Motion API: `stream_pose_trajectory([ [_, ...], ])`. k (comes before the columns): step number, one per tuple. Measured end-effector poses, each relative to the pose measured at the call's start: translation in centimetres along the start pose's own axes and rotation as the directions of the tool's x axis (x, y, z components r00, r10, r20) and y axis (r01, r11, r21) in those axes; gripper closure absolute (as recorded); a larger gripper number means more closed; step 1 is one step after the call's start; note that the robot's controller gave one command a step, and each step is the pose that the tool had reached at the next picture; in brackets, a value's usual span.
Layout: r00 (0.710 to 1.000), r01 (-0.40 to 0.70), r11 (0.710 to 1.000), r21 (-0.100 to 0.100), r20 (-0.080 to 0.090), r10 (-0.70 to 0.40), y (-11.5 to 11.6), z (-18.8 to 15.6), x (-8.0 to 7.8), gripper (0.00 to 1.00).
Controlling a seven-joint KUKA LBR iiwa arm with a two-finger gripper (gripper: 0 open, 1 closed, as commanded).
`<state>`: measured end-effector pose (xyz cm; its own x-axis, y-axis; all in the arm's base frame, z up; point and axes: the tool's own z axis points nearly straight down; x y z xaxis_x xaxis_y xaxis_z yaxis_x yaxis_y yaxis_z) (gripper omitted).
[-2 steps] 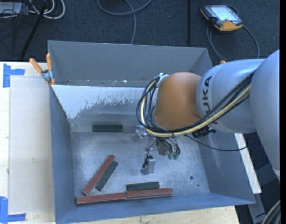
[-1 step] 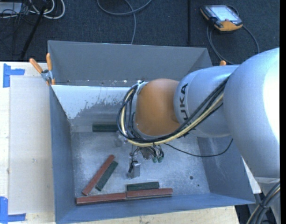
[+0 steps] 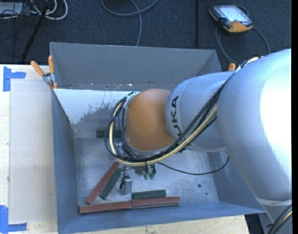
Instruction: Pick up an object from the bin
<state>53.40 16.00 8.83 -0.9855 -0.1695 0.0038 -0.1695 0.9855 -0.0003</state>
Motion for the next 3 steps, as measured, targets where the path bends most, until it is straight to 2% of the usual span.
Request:
stream_pose_trajectory([
  [1, 0.964, 0.264, 0.964, -0.001, 0.010, -0.264, 1.94, 1.50, -7.76, 1.00],
  [2, 0.965, 0.263, 0.965, 0.000, 0.008, -0.263, 1.85, 1.68, -7.68, 0.00],
  [3, 0.965, 0.263, 0.965, 0.000, 0.008, -0.263, 1.84, 1.69, -7.67, 0.00],
])
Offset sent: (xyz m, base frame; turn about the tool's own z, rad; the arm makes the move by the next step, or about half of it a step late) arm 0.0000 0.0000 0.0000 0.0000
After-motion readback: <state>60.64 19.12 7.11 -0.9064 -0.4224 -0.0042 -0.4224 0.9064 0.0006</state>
